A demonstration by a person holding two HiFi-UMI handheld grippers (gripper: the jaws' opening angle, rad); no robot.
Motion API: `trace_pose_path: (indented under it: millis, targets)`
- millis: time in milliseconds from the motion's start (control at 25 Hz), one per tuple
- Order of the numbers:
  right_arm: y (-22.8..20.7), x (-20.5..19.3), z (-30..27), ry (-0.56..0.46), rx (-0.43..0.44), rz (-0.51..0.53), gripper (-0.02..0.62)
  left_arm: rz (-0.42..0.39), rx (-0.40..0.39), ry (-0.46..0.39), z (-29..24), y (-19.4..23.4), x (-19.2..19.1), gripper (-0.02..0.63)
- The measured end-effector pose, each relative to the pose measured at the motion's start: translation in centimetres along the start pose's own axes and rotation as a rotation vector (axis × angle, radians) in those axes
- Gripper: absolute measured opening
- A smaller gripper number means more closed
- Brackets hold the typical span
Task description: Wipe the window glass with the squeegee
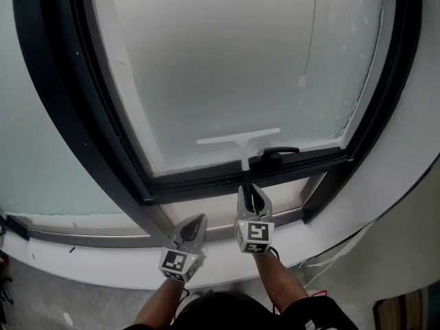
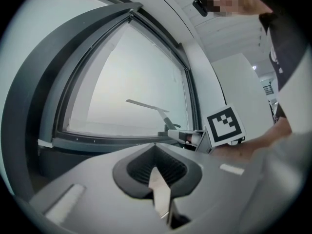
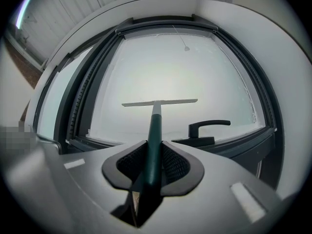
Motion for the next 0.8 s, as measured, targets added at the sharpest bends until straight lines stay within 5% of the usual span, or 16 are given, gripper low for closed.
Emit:
trace_pose_path:
  millis: [520,800]
  targets:
    - [-0.3,-1.5,1.1,0.066,-0.045,0.019,0.095,0.043,-0.013,0.0,0.7,0.1,-0.8,0.0]
    - [0.3,-0.1,2.0,0.019,-0.084,0.023,0.095,0.046,-0.047,-0.031,1.4,1.5,-0.7,0.0]
Point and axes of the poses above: the fingertips, and each gripper's own axes: z backward along the fingers, y to its left, x out of its top, the point moved 5 cm from there along z, backward along the fingers, and after that the axes turned 13 degrees about -z, right-handed, at the moved point
